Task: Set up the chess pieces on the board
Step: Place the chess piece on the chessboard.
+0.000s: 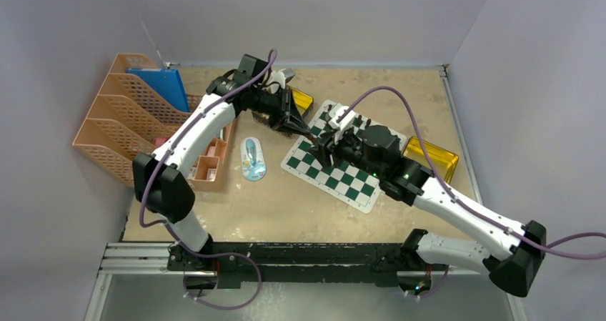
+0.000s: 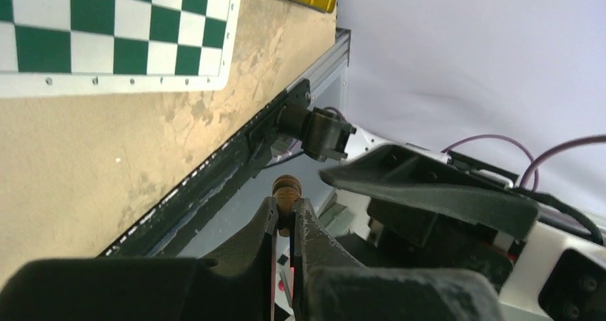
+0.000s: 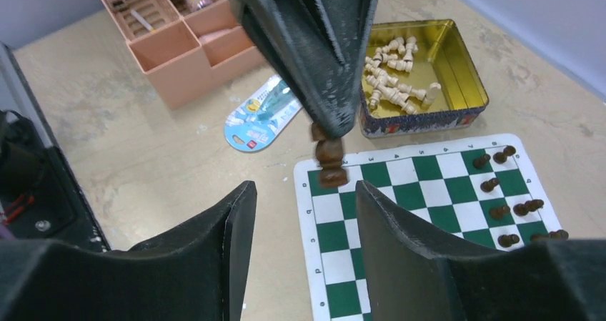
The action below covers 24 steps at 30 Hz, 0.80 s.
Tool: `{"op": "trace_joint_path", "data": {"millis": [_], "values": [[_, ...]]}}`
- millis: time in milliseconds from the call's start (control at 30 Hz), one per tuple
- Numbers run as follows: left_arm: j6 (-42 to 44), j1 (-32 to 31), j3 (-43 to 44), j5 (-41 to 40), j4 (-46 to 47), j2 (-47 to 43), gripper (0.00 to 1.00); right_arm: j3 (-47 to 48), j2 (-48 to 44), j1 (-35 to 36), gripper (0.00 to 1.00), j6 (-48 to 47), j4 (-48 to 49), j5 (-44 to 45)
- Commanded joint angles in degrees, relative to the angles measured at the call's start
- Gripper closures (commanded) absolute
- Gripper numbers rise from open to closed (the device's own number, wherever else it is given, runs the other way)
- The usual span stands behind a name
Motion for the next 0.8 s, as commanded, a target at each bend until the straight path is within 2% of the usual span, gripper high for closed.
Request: {"op": "trace_joint_path", "data": {"millis": [0,100,133,167,233,567,667,767], "values": [[5.7,-0.2,8.3,-5.4,-0.4,3.6,1.00,1.1,-6.8,0.2,0.41,6.0,-2.5,5.1],[9.9,-0.3,15.5,-11.8,-3.6,8.0,1.00,3.2,-10.2,0.2,0.35,9.6,-8.1,8.4],[11.4,-0.3,17.9,-14.0,-4.5,9.5,1.00,4.0,-11.4,0.3,0.30,11.1,-9.6,9.5],[12.8,-0.4,20.2,-16.4,-5.0,11.0,1.00,4.6,-12.6,0.2,0.23,12.6,-11.2,11.2],[15.2,-0.4,24.2,-20.3,-5.4,13.8,1.00,5.9,-15.1,0.2,0.03,15.2,-13.4,12.8],[24.5,-1.8,46.6,-30.2,-10.2,29.8,1.00,12.2,-24.0,0.2,0.01,20.0,-18.2,20.7],[24.9,-2.7,44.6,-32.0,-10.1,29.4,1.00,12.9,-23.9,0.2,0.01,21.9,-19.3,21.7],[25.1,-4.5,38.5,-34.1,-9.2,27.0,1.00,14.6,-21.7,0.2,0.01,28.2,-24.0,22.8]]}}
